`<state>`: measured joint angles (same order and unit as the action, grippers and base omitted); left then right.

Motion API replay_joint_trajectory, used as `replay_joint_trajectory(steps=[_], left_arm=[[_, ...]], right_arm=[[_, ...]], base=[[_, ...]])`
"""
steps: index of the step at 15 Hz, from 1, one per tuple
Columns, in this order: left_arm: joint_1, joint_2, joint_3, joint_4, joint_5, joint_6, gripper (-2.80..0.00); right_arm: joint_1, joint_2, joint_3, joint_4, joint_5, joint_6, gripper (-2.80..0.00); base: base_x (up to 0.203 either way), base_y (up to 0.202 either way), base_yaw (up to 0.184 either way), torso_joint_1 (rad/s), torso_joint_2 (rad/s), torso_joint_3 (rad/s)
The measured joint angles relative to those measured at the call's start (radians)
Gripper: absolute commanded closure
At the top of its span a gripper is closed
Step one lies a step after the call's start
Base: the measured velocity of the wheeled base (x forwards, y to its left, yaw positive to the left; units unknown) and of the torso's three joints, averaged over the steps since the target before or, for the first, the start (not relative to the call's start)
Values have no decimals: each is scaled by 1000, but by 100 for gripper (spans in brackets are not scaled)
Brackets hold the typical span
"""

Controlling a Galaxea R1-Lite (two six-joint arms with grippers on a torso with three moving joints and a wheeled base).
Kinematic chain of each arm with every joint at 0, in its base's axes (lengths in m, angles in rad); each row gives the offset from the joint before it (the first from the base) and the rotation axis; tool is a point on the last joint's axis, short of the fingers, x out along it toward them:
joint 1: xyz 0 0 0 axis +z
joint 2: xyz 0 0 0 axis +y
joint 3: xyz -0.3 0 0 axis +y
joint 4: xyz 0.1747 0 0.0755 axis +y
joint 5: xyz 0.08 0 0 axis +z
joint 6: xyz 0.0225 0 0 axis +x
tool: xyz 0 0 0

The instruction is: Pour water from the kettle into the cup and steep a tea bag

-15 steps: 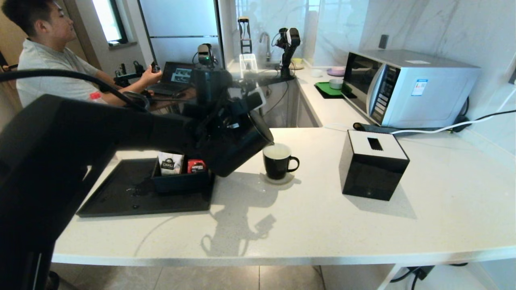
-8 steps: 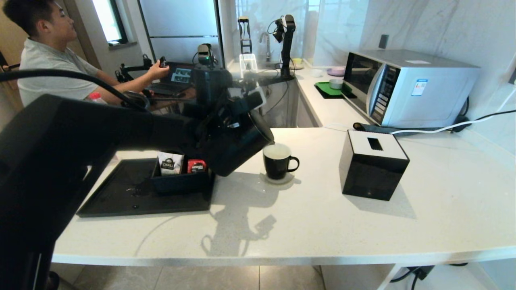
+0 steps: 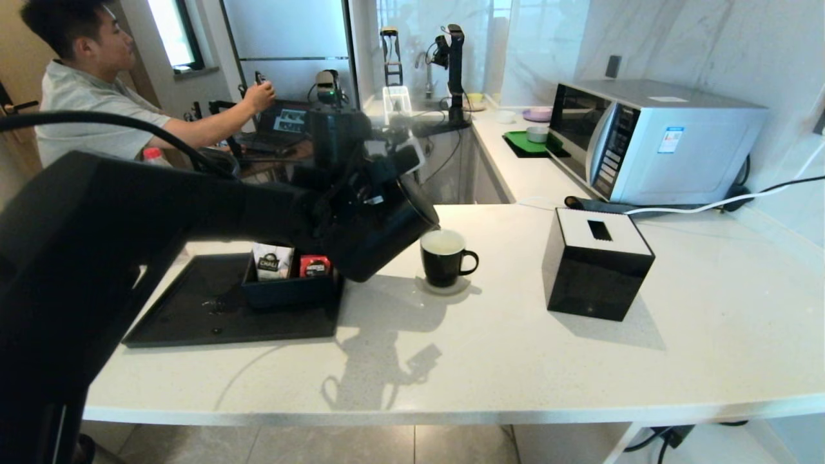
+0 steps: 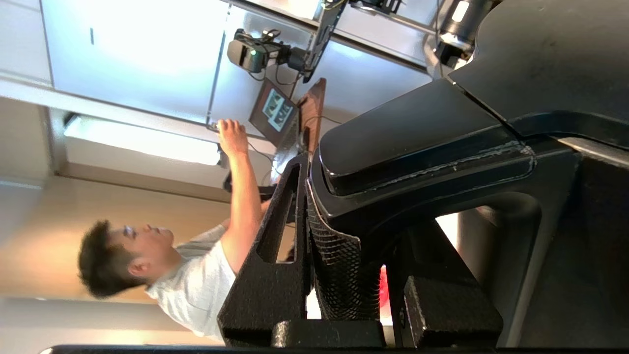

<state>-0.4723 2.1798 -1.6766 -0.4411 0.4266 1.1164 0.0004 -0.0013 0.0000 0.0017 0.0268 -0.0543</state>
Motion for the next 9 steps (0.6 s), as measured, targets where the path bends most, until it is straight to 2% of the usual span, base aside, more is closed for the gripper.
replay_joint_trajectory(steps=[9], left_arm=[[6, -36, 32, -3, 2, -162, 0]], right_arm=[[0, 0, 0, 0, 0, 0, 0]], base=[[0, 0, 0, 0, 0, 0]])
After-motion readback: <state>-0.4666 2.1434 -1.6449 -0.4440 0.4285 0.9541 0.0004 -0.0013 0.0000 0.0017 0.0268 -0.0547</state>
